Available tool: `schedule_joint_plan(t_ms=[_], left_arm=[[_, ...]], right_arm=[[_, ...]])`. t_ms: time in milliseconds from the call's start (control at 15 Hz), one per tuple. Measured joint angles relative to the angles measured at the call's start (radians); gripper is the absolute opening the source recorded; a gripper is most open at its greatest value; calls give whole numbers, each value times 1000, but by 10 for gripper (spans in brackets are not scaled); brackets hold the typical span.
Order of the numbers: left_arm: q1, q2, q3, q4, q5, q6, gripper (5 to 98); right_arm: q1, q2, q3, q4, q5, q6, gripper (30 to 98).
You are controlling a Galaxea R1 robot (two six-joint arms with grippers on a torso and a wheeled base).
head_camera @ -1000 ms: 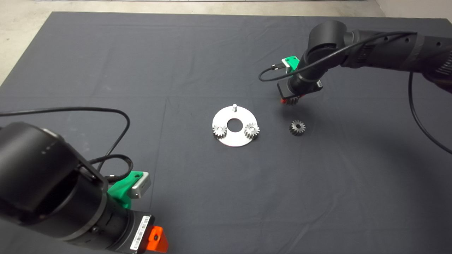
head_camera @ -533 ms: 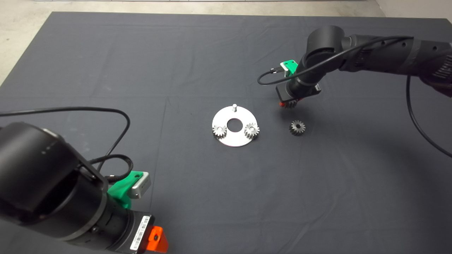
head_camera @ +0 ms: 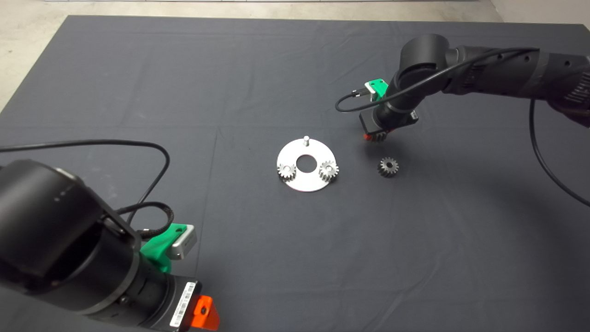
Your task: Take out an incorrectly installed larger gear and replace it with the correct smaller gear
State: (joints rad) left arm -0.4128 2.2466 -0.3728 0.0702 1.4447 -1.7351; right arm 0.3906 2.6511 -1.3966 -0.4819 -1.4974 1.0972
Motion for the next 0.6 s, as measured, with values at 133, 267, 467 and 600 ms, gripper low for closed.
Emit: schedule_joint_plan(t_ms=[133,267,467,600], left_arm=[[0,0,0,0,0,0,982],[0,0,0,0,0,0,982],[0,0,0,0,0,0,982],[0,0,0,0,0,0,982]], right_arm=[[0,0,0,0,0,0,481],[0,0,0,0,0,0,481],[0,0,0,0,0,0,481],[0,0,0,0,0,0,481]])
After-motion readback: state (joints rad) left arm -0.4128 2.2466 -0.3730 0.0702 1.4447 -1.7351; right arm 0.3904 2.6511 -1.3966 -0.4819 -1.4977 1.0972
